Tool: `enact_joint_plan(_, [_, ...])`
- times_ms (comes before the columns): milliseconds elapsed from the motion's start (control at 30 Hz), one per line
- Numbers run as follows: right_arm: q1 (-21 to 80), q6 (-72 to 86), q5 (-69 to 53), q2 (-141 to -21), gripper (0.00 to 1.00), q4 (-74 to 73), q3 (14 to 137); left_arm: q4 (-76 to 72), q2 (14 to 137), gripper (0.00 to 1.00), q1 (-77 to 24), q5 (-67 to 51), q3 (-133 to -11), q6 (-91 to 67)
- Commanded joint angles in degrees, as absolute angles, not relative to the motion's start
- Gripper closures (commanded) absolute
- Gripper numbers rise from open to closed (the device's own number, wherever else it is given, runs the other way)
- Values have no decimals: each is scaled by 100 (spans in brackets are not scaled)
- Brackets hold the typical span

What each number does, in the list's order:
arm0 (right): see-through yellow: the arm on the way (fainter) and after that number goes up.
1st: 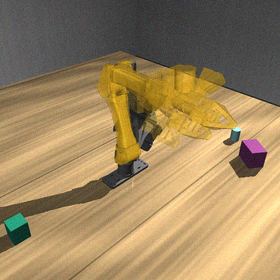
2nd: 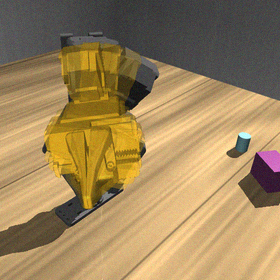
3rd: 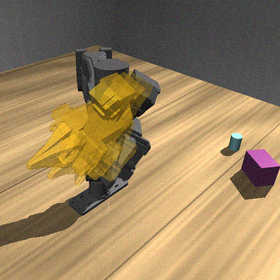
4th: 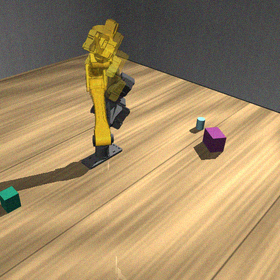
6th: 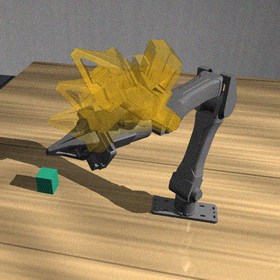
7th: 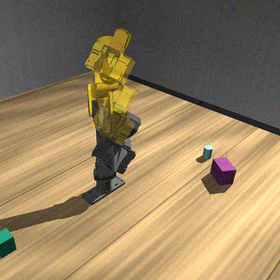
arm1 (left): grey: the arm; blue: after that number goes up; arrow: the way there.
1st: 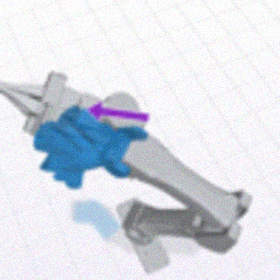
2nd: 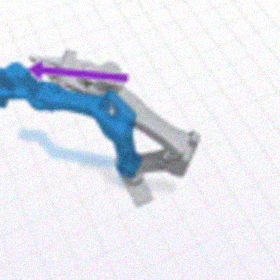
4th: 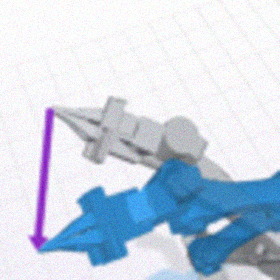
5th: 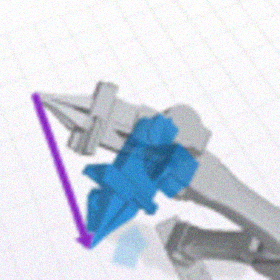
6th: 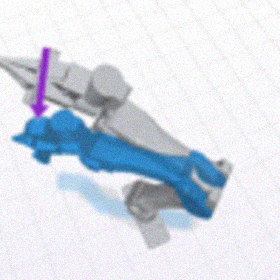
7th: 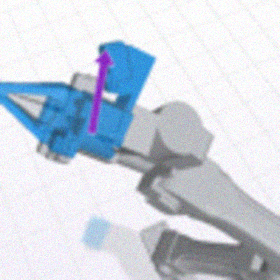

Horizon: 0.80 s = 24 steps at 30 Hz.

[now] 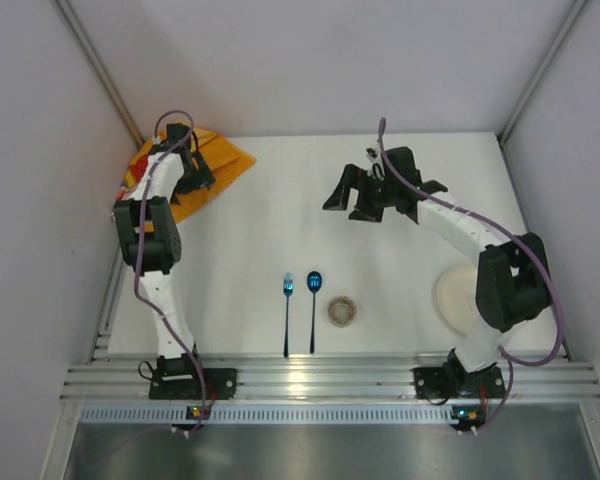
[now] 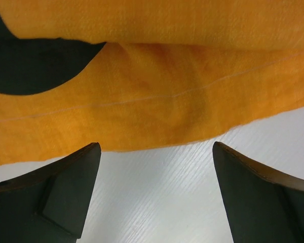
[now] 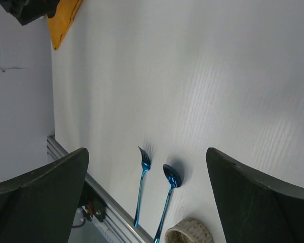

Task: Set the dinner table for one person

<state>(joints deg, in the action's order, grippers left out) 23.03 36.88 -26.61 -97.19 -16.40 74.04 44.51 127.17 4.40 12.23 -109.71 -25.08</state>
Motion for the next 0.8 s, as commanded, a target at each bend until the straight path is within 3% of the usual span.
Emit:
enact_joint_plan(0, [2259,3551,-2663,-9326,0,-1767,7137,4052,12989,3,536,853,-11583,-2689])
enact_joint_plan(333, [2224,3243,-2698,-9404,0,-2048,7101,4727,14236,10,536,791,-12549,-2874])
enact_joint_plan(433, [2171,3226,-2760,-9509,0,-2057,7145,4966,14440,25,536,712,-12797,-2874])
enact_joint_plan(467, [2162,3226,-2777,-9536,0,-2048,7154,4975,14458,40,536,677,-12788,-2874])
enact_joint_plan(533, [2136,3234,-2830,-9606,0,-2083,7198,4966,14484,61,536,537,-12797,-2892])
enact_joint_plan(567, [2118,3234,-2839,-9633,0,-2083,7216,4948,14510,77,536,458,-12788,-2892])
enact_joint_plan(633, [2109,3252,-2865,-9711,0,-2083,7268,4922,14537,97,527,194,-12823,-2900])
enact_joint_plan(767, [2083,3305,-2909,-9835,0,-2083,7356,4773,14467,100,396,-385,-12858,-3146])
